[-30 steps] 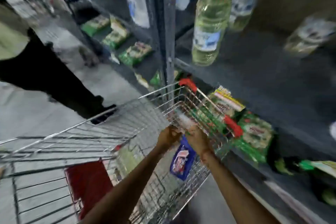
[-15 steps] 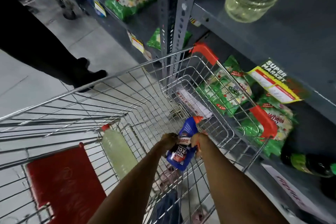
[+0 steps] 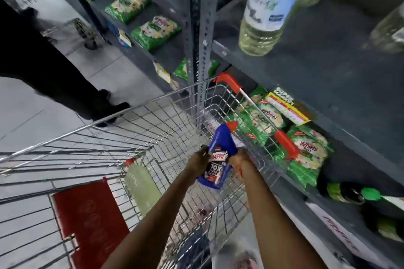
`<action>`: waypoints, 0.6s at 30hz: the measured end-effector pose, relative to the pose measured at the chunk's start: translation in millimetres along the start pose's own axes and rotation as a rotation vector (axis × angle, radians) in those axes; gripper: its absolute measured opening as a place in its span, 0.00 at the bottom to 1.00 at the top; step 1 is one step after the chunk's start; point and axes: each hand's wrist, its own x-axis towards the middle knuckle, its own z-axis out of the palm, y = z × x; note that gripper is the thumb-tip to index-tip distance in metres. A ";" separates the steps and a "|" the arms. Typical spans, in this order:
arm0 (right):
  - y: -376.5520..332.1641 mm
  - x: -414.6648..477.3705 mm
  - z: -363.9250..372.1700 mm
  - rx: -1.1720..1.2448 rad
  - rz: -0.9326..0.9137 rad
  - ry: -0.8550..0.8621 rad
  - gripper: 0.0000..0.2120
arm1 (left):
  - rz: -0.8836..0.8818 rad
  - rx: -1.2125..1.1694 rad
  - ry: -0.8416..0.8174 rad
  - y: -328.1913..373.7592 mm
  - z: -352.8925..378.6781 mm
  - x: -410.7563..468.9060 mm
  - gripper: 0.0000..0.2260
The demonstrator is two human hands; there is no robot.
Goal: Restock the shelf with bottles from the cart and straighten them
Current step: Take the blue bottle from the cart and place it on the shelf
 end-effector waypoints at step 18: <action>164.4 -303.2 -307.2 0.449 -1.008 0.539 0.16 | 0.933 -0.006 -0.131 206.6 245.7 -272.7 0.12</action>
